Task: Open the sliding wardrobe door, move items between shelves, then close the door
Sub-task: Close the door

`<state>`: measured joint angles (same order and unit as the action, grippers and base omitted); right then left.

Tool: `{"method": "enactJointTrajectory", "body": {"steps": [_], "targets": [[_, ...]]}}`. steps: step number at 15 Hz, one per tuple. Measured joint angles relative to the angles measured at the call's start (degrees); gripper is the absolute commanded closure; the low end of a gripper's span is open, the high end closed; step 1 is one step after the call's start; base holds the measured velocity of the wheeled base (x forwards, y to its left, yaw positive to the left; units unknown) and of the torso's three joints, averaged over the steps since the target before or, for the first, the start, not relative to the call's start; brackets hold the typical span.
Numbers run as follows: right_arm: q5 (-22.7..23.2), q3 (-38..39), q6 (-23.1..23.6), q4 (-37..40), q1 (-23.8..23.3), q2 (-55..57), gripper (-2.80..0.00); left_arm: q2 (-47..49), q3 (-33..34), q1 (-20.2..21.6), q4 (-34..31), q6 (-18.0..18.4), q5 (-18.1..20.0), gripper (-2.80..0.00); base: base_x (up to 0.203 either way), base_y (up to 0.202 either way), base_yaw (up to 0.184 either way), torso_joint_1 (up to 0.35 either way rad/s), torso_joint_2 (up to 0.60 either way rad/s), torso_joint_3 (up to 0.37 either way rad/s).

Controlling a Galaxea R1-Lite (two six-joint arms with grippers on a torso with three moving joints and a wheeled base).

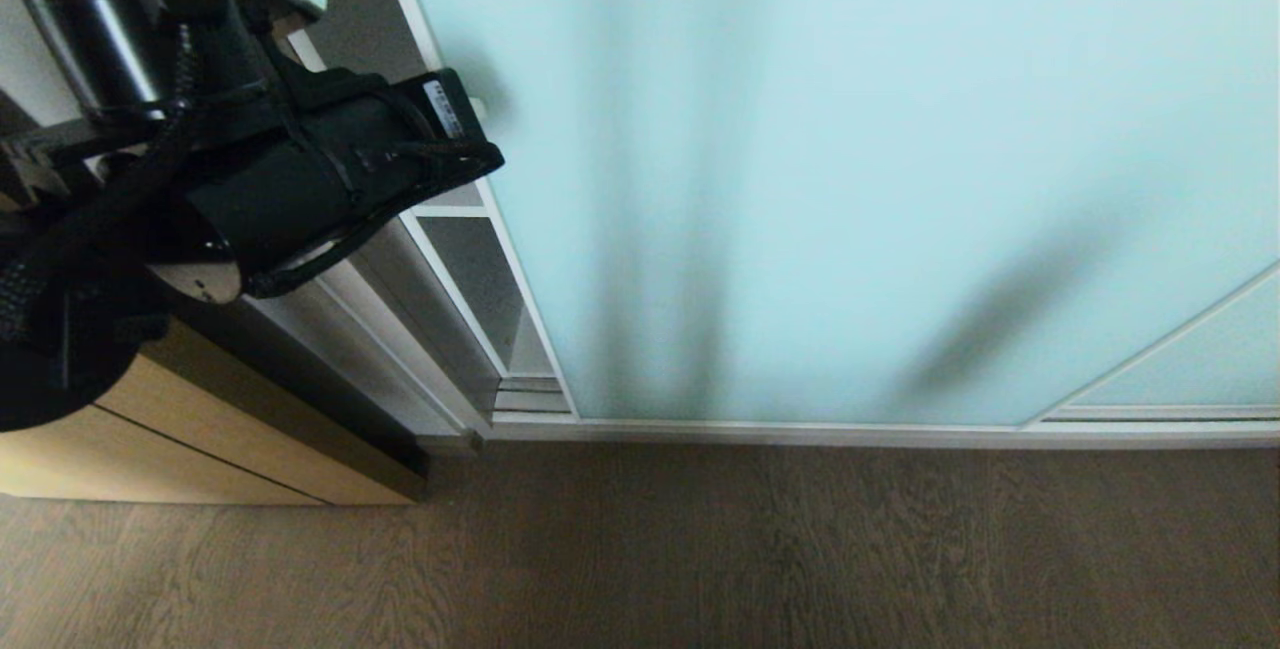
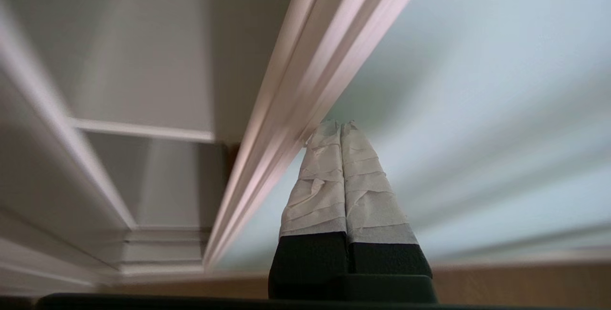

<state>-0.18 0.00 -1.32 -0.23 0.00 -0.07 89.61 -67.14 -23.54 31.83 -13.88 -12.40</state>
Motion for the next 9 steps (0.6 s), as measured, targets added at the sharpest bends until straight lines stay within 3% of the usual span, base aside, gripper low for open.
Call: {"method": "enactJointTrajectory", "body": {"steps": [4, 9], "targets": [[0.0, 0.0, 0.0, 0.0, 0.0, 0.0, 0.00, -3.3, 2.7, 4.3, -0.1, 0.3, -0.5, 0.00, 0.000, 0.000, 0.000, 0.000, 0.00, 0.000], [0.0, 0.0, 0.0, 0.0, 0.0, 0.0, 0.00, -6.7, 3.5, 5.2, -0.4, 0.8, 0.4, 0.00, 0.000, 0.000, 0.000, 0.000, 0.00, 0.000]]}}
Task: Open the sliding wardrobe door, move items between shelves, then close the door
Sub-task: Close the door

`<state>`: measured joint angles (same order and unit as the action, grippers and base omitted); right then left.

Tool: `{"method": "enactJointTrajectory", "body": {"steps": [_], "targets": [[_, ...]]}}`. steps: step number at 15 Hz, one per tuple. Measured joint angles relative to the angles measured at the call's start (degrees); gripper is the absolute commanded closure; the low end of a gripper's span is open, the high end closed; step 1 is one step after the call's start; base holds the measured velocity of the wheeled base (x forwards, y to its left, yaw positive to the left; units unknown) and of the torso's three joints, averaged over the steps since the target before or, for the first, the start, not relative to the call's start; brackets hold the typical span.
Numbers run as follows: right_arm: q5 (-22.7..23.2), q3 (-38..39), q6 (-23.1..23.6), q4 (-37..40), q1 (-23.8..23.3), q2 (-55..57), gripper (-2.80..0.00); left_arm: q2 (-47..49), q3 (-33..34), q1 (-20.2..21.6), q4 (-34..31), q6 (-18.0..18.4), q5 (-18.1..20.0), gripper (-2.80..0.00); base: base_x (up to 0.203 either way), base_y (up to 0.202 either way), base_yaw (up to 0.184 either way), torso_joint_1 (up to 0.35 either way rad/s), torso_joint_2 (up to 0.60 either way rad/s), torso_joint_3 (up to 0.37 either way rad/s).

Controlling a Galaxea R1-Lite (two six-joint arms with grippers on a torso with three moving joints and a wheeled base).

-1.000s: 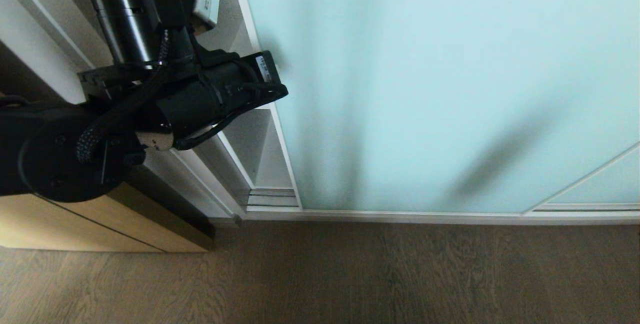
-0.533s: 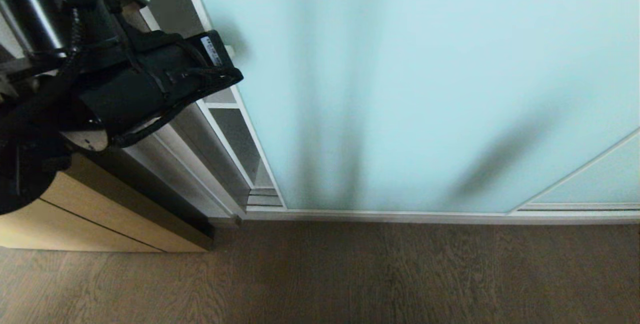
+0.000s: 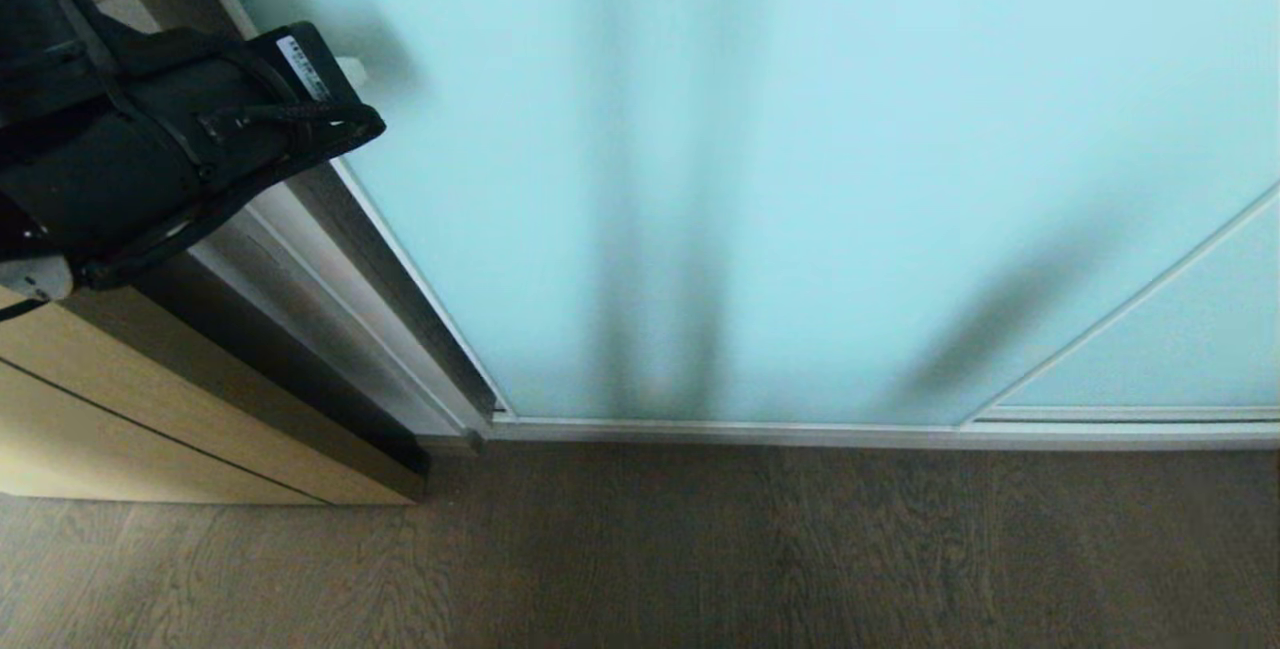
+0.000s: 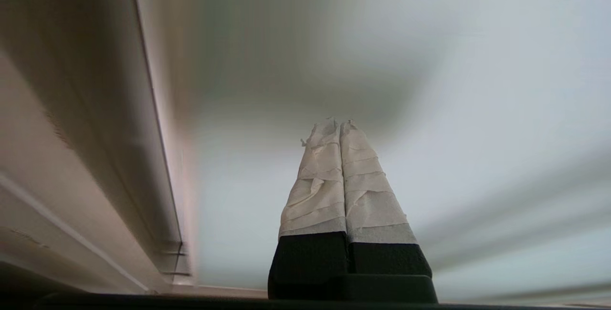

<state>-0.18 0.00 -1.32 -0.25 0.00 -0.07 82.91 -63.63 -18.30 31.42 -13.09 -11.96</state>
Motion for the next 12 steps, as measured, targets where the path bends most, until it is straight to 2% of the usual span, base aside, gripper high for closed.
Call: {"method": "enactJointTrajectory", "body": {"steps": [5, 12], "targets": [[0.0, 0.0, 0.0, 0.0, 0.0, 0.0, 0.00, 0.7, -0.1, 0.7, 0.1, -0.2, 1.8, 0.00, 0.000, 0.000, 0.000, 0.000, 0.00, 0.000], [0.0, 0.0, 0.0, 0.0, 0.0, 0.0, 0.00, 5.4, -0.1, 6.9, 4.3, -0.7, 4.1, 0.00, 0.000, 0.000, 0.000, 0.000, 0.00, 0.000]]}}
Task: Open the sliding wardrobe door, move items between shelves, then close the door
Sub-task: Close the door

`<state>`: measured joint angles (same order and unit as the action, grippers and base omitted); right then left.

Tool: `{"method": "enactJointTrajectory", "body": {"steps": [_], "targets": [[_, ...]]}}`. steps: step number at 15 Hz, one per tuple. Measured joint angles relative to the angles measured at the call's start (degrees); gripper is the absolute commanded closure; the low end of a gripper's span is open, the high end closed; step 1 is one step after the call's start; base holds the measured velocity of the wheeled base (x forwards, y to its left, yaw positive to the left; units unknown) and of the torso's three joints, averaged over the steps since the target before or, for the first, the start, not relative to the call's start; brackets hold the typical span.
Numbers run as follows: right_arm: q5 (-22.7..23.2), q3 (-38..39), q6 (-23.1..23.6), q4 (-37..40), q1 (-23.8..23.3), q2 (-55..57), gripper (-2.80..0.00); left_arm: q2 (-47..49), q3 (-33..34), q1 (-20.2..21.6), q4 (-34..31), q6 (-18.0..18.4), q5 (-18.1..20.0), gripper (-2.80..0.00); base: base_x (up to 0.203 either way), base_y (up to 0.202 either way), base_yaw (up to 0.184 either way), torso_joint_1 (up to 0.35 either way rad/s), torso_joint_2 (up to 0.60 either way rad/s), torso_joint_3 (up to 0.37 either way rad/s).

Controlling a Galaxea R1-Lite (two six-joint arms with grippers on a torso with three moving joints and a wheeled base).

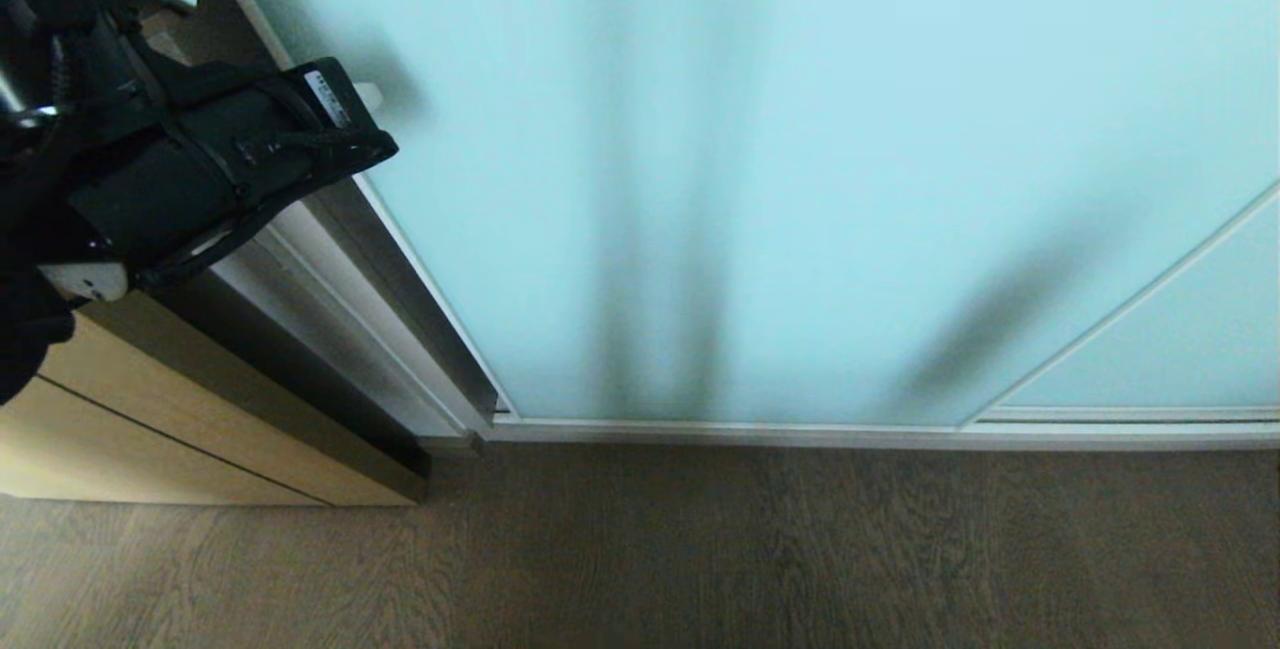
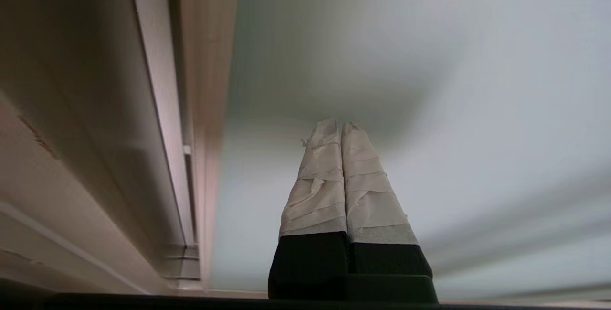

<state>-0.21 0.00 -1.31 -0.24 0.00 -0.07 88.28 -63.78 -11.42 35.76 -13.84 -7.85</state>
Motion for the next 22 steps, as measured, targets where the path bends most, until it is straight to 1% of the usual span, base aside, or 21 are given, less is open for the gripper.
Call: {"method": "enactJointTrajectory", "body": {"steps": [5, 9, 16, 19, 22], "targets": [[0.0, 0.0, 0.0, 0.0, 0.0, 0.0, 0.00, 0.3, 0.9, 0.9, 0.6, 0.1, -1.2, 0.00, 0.000, 0.000, 0.000, 0.000, 0.00, 0.000], [0.0, 0.0, 0.0, 0.0, 0.0, 0.0, 0.00, -1.2, 2.7, 0.7, 0.7, 0.6, -1.0, 0.00, 0.000, 0.000, 0.000, 0.000, 0.00, 0.000], [0.0, 0.0, 0.0, 0.0, 0.0, 0.0, 0.00, -2.4, 2.5, 0.4, 0.2, 0.6, -0.3, 0.00, 0.000, 0.000, 0.000, 0.000, 0.00, 0.000], [0.0, 0.0, 0.0, 0.0, 0.0, 0.0, 0.00, -4.6, 2.7, 0.2, 0.5, 0.7, -0.5, 0.00, 0.000, 0.000, 0.000, 0.000, 0.00, 0.000], [0.0, 0.0, 0.0, 0.0, 0.0, 0.0, 0.00, -8.2, 3.3, -1.0, -0.4, 1.0, 0.1, 0.00, 0.000, 0.000, 0.000, 0.000, 0.00, 0.000]]}}
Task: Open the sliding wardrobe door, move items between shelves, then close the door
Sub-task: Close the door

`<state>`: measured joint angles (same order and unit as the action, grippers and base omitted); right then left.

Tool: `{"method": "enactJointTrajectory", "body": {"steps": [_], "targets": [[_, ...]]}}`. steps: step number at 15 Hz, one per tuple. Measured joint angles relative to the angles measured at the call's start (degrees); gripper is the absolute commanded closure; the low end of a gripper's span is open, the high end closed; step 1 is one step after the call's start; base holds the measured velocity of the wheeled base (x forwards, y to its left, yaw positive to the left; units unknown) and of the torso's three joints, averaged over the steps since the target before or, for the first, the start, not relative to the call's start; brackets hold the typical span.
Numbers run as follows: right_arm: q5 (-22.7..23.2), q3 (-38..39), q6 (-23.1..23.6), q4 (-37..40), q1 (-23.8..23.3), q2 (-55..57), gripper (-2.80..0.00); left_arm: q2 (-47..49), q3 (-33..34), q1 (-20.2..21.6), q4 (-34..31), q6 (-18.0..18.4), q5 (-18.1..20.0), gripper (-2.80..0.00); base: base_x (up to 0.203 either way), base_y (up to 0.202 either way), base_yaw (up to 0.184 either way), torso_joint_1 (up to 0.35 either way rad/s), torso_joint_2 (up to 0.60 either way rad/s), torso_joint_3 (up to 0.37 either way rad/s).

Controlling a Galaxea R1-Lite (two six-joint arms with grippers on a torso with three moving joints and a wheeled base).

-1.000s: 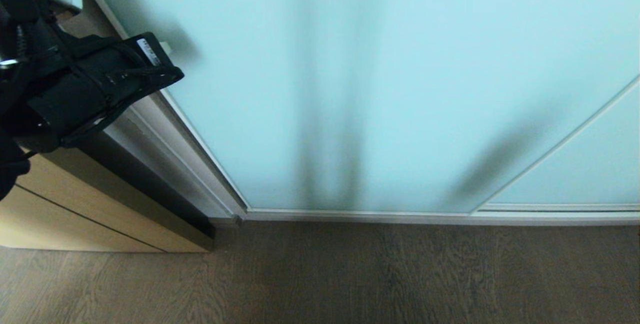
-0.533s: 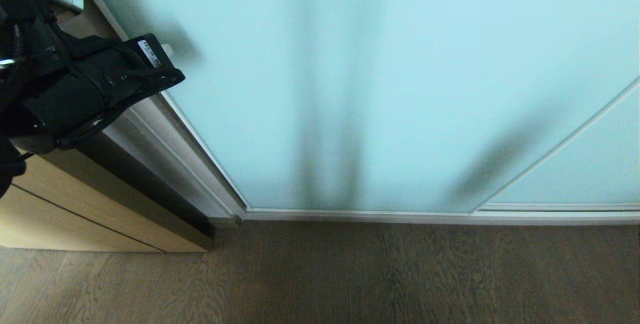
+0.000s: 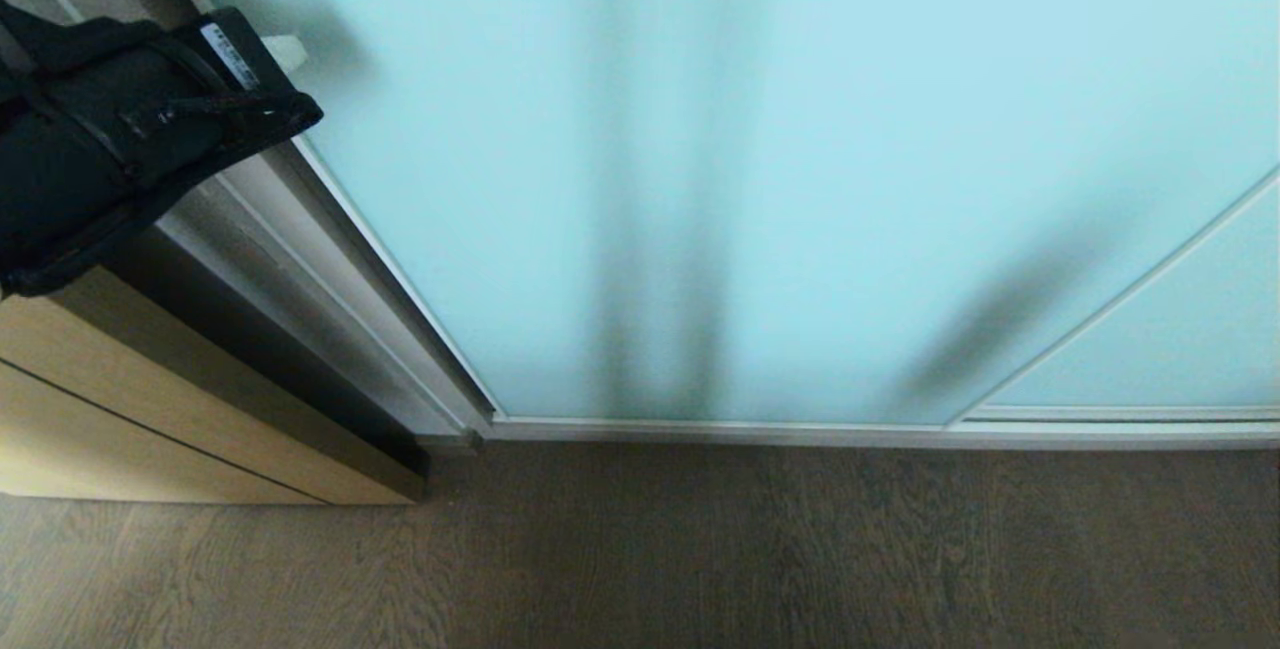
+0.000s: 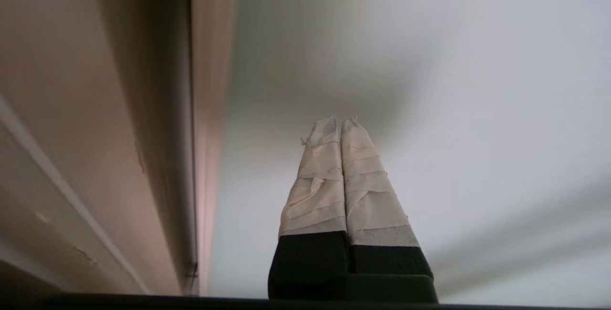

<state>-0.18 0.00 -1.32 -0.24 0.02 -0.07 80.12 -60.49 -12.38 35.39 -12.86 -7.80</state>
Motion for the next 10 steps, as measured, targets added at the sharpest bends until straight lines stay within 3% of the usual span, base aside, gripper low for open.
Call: {"method": "enactJointTrajectory", "body": {"steps": [7, 10], "targets": [[0.0, 0.0, 0.0, 0.0, 0.0, 0.0, 0.00, -13.2, 7.7, -3.0, -4.4, 4.0, 0.0, 0.00, 0.000, 0.000, 0.000, 0.000, 0.00, 0.000], [0.0, 0.0, 0.0, 0.0, 0.0, 0.0, 0.00, -22.1, 14.5, -3.0, -9.6, 9.2, -0.4, 0.00, 0.000, 0.000, 0.000, 0.000, 0.00, 0.000]]}}
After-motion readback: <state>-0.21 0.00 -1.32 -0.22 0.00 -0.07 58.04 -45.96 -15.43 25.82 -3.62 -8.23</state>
